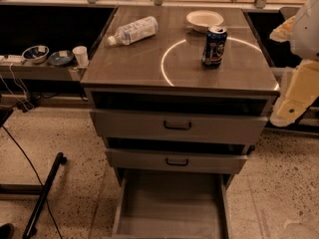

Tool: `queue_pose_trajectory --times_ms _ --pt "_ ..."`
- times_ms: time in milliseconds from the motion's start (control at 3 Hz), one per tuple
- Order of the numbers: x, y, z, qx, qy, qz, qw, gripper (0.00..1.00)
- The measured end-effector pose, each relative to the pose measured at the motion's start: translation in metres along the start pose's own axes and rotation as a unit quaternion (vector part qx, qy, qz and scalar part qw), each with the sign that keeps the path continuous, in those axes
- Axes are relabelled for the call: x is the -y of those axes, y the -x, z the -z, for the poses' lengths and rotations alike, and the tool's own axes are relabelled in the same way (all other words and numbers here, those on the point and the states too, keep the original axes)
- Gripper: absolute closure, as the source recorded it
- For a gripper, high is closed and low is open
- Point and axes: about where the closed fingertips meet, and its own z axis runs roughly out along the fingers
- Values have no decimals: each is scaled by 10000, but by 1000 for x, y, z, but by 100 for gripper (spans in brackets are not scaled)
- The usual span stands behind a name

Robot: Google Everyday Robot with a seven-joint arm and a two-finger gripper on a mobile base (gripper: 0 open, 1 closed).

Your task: Place pepsi can into bottom drawer

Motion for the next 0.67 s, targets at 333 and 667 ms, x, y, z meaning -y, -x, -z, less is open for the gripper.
queue_pose_trajectory --times_ms 333,667 --pt "43 10 -15 231 -55 67 9997 0" --pt "123 15 -33 1009 -243 -335 9940 0"
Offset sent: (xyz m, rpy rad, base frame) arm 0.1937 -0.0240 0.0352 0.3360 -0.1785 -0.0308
